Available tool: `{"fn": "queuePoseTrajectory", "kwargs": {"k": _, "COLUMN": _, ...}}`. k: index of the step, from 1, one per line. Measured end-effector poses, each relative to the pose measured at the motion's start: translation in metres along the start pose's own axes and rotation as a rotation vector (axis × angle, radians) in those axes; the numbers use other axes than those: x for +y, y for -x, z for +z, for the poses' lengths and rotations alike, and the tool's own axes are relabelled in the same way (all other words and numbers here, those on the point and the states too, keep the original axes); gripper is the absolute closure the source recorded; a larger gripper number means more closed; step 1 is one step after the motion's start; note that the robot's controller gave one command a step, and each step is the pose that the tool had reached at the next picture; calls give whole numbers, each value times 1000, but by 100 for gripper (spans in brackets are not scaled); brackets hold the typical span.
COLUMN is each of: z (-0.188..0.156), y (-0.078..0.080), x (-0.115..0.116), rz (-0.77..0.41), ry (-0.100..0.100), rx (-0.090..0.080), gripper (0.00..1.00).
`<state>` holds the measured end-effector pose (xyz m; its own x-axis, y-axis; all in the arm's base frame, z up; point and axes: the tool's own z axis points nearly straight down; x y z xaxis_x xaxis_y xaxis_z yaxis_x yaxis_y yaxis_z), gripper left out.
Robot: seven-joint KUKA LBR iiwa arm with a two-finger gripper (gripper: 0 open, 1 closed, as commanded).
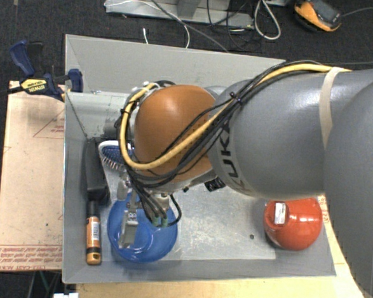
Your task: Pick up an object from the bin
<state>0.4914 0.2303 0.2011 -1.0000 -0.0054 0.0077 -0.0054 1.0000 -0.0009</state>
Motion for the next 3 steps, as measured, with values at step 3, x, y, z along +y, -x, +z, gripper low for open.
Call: {"fn": "queuePoseTrajectory", "kwargs": {"k": 3, "z": 131, "y": 68, "x": -34, "rz": -495, "ry": 4, "rx": -16, "gripper": 0}}
